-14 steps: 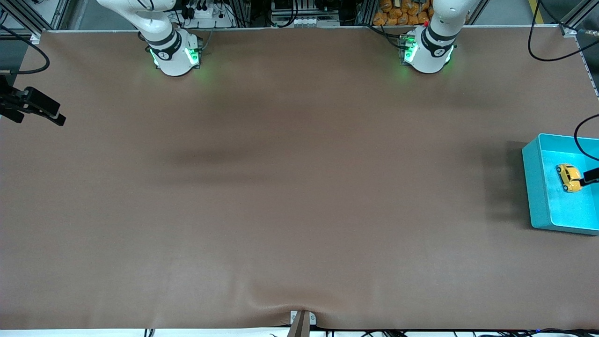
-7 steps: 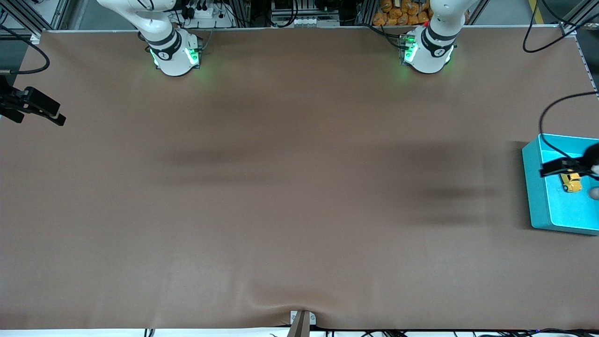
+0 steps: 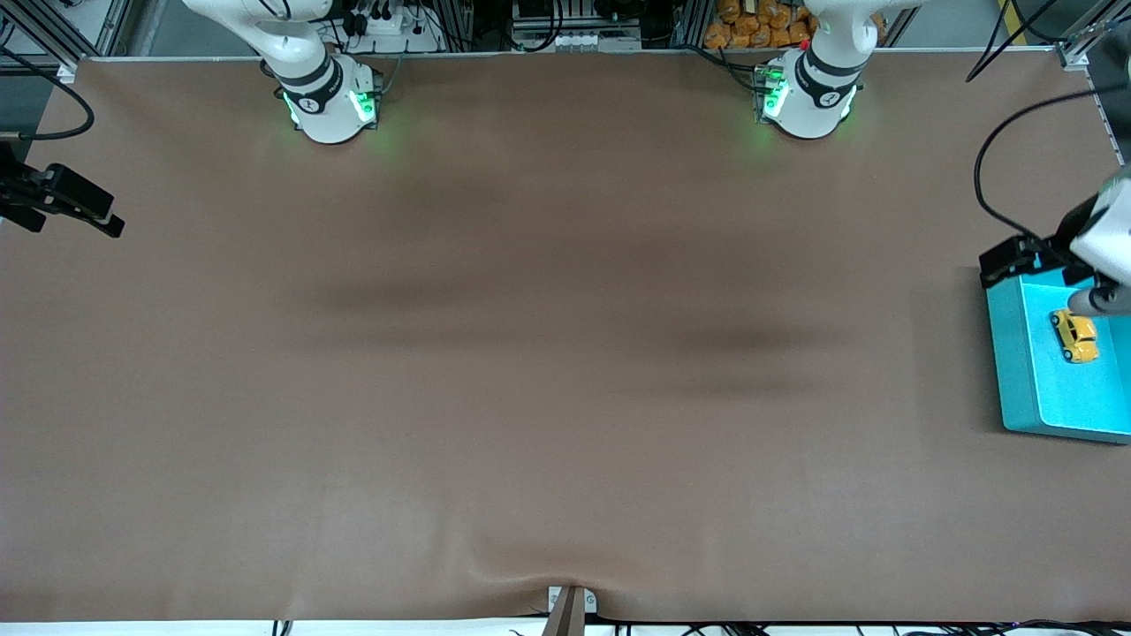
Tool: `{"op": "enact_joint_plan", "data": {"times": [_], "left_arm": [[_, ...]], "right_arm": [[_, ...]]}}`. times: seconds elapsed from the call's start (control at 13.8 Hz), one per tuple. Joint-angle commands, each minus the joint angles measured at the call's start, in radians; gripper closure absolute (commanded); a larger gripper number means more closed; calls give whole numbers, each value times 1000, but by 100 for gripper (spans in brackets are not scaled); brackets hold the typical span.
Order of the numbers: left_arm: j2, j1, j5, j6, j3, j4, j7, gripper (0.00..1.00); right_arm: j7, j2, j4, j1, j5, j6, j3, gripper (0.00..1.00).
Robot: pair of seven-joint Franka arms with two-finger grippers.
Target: Wind and store yellow beetle car
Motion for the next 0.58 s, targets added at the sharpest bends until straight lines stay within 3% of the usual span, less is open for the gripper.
{"op": "enact_joint_plan", "data": {"times": [0.0, 0.51], "left_arm": [[-48, -130, -14, -50, 108, -18, -6, 0], [-91, -126, -50, -160, 106, 19, 3, 0]], "right_arm": [[-8, 4, 14, -17, -5, -3, 13, 0], [-11, 4, 17, -23, -5, -6, 13, 0]]}}
